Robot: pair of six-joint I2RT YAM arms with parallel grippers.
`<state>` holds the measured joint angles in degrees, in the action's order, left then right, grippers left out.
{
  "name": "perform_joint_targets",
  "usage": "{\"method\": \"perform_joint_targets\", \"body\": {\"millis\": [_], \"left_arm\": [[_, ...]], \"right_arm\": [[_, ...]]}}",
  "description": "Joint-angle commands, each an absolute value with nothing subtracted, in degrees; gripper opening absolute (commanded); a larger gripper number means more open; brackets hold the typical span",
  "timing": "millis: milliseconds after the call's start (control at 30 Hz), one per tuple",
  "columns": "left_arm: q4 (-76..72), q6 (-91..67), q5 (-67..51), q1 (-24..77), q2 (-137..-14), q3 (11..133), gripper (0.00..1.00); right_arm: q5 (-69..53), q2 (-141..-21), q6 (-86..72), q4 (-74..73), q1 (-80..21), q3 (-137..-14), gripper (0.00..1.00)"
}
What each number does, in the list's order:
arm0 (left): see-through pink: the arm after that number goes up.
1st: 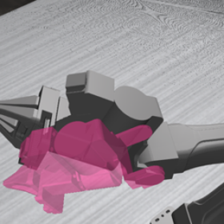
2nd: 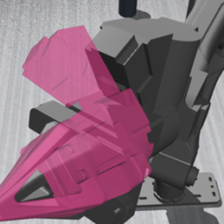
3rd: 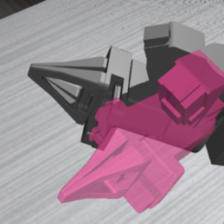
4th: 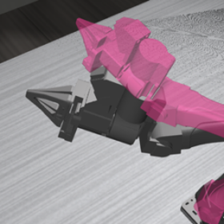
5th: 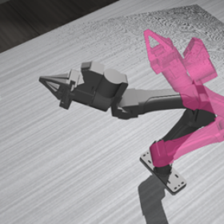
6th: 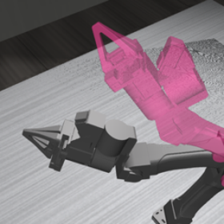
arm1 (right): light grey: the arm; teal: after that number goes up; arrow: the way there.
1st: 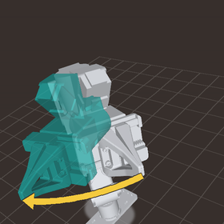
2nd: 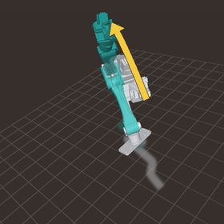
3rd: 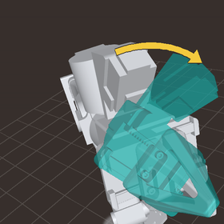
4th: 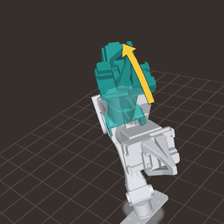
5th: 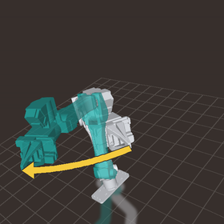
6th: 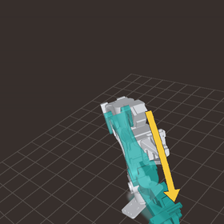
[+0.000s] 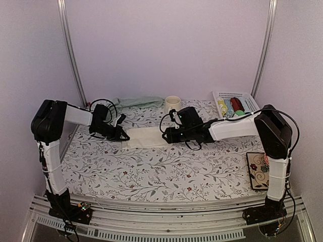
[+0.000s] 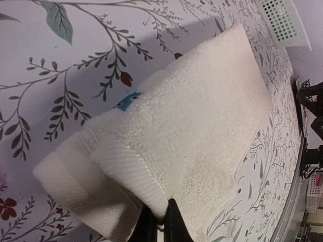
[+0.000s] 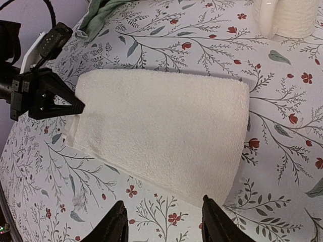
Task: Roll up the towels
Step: Smooth out the towel at the center of the board.
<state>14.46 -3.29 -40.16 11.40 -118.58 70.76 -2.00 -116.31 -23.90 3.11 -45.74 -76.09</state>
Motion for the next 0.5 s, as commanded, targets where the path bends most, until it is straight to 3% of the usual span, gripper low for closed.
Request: {"method": "perform_joint_targets", "body": {"millis": [0, 467], "left_arm": [[15.67, -2.76, -41.06, 11.07, -116.63, 72.60, 0.01], [20.47, -1.17, -41.49, 10.25, -115.77, 75.23, 0.01]], "right_arm": [[-1.49, -114.79, -22.95, 4.11, -45.84, -75.67, 0.50], [-1.49, -115.21, -22.85, 3.80, -45.88, -75.61, 0.50]]}}
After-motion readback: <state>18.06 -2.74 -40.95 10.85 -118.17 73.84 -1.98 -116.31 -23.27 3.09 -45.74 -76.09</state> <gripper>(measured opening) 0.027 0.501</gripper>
